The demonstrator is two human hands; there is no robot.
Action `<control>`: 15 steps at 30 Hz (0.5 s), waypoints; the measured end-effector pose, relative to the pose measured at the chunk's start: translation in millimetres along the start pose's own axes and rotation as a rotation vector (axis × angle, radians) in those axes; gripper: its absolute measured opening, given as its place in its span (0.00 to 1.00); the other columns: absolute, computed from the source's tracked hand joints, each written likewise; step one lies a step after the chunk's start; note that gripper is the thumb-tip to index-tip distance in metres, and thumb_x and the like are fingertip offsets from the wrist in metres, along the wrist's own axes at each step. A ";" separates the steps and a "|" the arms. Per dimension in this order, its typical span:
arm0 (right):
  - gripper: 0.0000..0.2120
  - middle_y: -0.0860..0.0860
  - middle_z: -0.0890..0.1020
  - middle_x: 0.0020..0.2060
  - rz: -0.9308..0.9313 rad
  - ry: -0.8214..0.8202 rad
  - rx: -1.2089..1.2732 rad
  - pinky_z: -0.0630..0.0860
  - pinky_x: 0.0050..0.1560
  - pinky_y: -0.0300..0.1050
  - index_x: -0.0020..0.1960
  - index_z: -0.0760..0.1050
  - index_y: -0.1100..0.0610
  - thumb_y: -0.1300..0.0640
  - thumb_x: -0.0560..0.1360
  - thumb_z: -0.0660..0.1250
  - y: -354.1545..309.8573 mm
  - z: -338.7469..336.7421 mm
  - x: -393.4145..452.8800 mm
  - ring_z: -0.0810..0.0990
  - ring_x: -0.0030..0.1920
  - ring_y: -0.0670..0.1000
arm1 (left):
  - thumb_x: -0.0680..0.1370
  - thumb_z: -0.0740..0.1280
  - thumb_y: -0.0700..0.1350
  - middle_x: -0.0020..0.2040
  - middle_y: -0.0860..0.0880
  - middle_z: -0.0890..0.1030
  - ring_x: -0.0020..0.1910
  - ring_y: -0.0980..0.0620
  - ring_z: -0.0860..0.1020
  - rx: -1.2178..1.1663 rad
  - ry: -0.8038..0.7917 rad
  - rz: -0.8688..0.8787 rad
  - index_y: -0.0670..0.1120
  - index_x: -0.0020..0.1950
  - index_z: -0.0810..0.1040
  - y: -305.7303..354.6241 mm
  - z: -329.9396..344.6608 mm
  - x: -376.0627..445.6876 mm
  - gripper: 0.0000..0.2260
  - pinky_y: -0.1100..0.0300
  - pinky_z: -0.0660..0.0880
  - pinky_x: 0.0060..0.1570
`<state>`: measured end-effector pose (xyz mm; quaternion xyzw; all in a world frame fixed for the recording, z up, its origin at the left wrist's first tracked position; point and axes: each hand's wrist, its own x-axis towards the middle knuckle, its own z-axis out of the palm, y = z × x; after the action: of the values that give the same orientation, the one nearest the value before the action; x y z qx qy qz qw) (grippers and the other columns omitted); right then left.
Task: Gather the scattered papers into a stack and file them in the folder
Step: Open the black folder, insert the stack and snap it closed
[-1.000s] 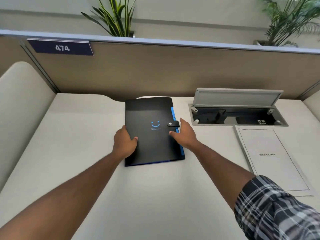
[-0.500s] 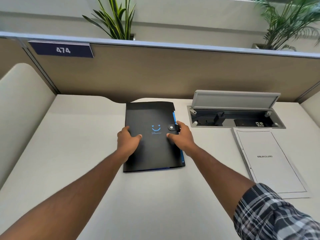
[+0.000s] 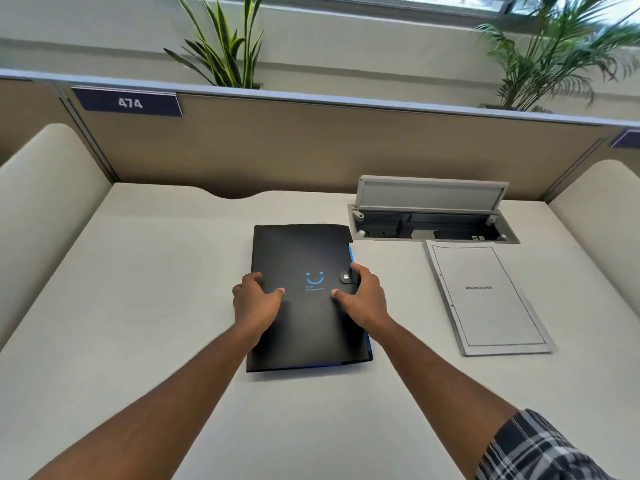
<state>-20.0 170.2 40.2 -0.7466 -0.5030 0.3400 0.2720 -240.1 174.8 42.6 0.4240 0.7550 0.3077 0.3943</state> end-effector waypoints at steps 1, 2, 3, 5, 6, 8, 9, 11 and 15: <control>0.35 0.52 0.75 0.69 -0.005 0.019 -0.015 0.71 0.72 0.54 0.76 0.68 0.50 0.47 0.72 0.77 4.1 -4.6 -6.8 0.74 0.69 0.57 | 0.73 0.73 0.48 0.68 0.45 0.70 0.61 0.45 0.75 -0.009 0.019 -0.016 0.48 0.70 0.69 -0.7 1.2 -7.6 0.27 0.54 0.72 0.59; 0.34 0.52 0.75 0.68 -0.008 0.040 -0.026 0.71 0.71 0.53 0.75 0.69 0.49 0.45 0.73 0.76 9.2 -9.4 -13.6 0.75 0.68 0.57 | 0.73 0.73 0.47 0.67 0.45 0.71 0.59 0.45 0.75 -0.019 0.035 -0.032 0.48 0.69 0.70 -1.7 2.8 -15.6 0.26 0.55 0.72 0.57; 0.32 0.52 0.75 0.67 -0.012 0.058 -0.034 0.71 0.70 0.52 0.74 0.69 0.49 0.44 0.73 0.75 14.9 -13.8 -20.4 0.75 0.67 0.56 | 0.73 0.73 0.46 0.67 0.45 0.71 0.58 0.45 0.76 -0.027 0.044 -0.046 0.48 0.69 0.70 -3.2 4.8 -23.8 0.26 0.55 0.73 0.57; 0.31 0.52 0.75 0.66 -0.019 0.080 -0.051 0.70 0.69 0.50 0.73 0.70 0.48 0.41 0.74 0.73 25.8 -21.0 -32.6 0.74 0.66 0.56 | 0.72 0.74 0.44 0.67 0.45 0.73 0.57 0.45 0.77 -0.038 0.047 -0.061 0.47 0.68 0.71 -6.9 9.2 -39.5 0.26 0.53 0.75 0.59; 0.30 0.52 0.76 0.66 -0.017 0.085 -0.056 0.70 0.68 0.50 0.72 0.70 0.48 0.40 0.74 0.72 31.6 -24.8 -38.4 0.74 0.66 0.56 | 0.72 0.74 0.43 0.67 0.45 0.73 0.58 0.45 0.78 -0.040 0.045 -0.063 0.47 0.69 0.71 -8.4 12.5 -48.1 0.26 0.52 0.75 0.60; 0.30 0.52 0.76 0.64 -0.011 0.082 -0.065 0.70 0.68 0.50 0.71 0.70 0.48 0.39 0.74 0.72 44.5 -33.9 -49.4 0.74 0.65 0.57 | 0.72 0.74 0.43 0.67 0.45 0.73 0.57 0.45 0.77 -0.043 0.053 -0.066 0.47 0.68 0.72 -11.0 21.2 -66.7 0.26 0.52 0.75 0.59; 0.29 0.52 0.76 0.64 -0.010 0.077 -0.069 0.70 0.68 0.50 0.71 0.71 0.48 0.40 0.74 0.72 50.6 -38.2 -53.5 0.74 0.65 0.57 | 0.72 0.74 0.43 0.66 0.45 0.73 0.56 0.45 0.77 -0.050 0.062 -0.069 0.47 0.68 0.72 -12.0 25.6 -75.2 0.25 0.53 0.75 0.58; 0.29 0.53 0.76 0.63 -0.011 0.055 -0.080 0.71 0.68 0.51 0.71 0.70 0.48 0.41 0.74 0.72 64.9 -49.4 -62.9 0.75 0.64 0.56 | 0.71 0.74 0.43 0.65 0.45 0.72 0.54 0.46 0.76 -0.070 0.080 -0.076 0.48 0.65 0.73 -13.3 36.7 -94.7 0.24 0.52 0.75 0.57; 0.28 0.52 0.76 0.64 -0.027 0.010 -0.112 0.71 0.66 0.50 0.71 0.71 0.49 0.43 0.74 0.72 93.9 -70.5 -84.4 0.75 0.64 0.56 | 0.71 0.74 0.44 0.62 0.46 0.71 0.56 0.44 0.76 -0.074 0.118 -0.099 0.50 0.60 0.72 -15.4 59.5 -131.2 0.20 0.50 0.76 0.58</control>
<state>66.1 54.2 33.5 -0.7557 -0.5298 0.3037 0.2367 -152.0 59.8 44.4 0.3524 0.7850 0.3400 0.3795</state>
